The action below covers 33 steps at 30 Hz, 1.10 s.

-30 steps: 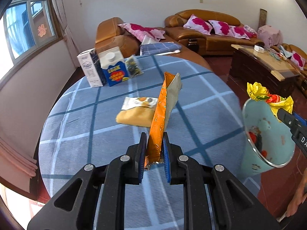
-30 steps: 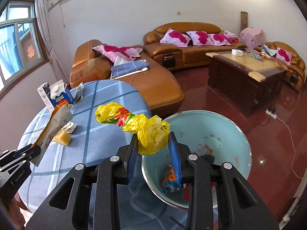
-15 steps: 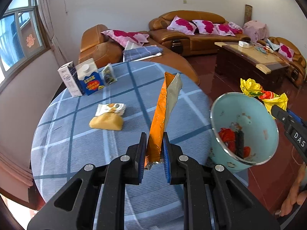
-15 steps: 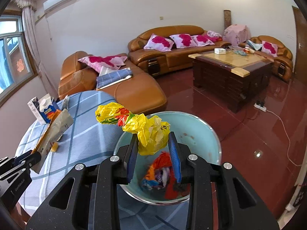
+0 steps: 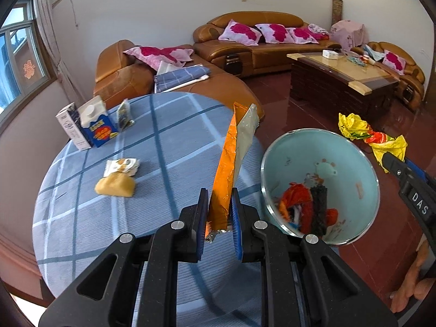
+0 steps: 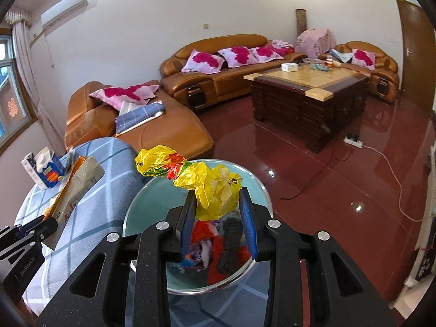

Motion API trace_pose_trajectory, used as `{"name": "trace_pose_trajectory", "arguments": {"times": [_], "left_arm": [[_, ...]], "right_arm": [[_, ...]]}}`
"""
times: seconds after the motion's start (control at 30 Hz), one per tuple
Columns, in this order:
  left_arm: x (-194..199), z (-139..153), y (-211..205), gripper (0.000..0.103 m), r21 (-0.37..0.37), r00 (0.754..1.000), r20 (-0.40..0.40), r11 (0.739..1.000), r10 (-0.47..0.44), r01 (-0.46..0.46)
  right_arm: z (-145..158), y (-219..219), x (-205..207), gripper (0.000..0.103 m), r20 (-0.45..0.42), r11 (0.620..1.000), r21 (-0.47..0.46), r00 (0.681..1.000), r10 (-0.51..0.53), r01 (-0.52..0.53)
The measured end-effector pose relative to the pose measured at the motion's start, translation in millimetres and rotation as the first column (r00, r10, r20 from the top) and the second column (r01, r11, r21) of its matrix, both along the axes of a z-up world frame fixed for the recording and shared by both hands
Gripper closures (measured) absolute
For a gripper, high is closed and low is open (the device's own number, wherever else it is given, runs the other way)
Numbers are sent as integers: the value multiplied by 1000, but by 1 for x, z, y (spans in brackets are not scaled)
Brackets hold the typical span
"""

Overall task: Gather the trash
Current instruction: 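Carry the orange wrapper and yellow bag over the teal bucket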

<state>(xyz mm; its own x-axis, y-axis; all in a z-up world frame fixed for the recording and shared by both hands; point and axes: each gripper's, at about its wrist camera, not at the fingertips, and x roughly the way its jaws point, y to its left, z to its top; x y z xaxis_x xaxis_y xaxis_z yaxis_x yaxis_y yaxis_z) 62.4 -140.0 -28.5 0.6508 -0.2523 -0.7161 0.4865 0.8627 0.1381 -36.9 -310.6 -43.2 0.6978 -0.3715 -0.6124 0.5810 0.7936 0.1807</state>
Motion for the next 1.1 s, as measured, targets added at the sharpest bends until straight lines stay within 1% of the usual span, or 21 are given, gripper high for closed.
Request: {"name": "trace_pose_trajectory", "arguments": {"times": [0.2,0.47,0.57,0.73,1.0,1.1], "left_arm": [[0,-4,-25,87,2,1000,-10,1000,-24,24],[1,-16,-59,87,23,997,-27,997,-68,69],[0,-21,-69,87,33,996,-28,996,-82,83],[5,-33,-83,87,44,995,-61,995,-84,87],[10,-54,-99,87,70,991,-104,993,-86,94],[9,-59,-104,87,80,990,-108,992,-91,100]], "right_arm": [[-8,-13,-3,70,-9,999,12,999,-32,33],[-18,-29,-4,70,-32,995,28,995,-90,91],[-23,-28,-1,70,-50,996,12,994,-92,93],[-33,-34,4,70,-82,994,12,991,-107,108],[-51,-42,13,70,-131,992,43,985,-109,116],[-56,-47,11,69,-139,991,56,984,-113,122]]}}
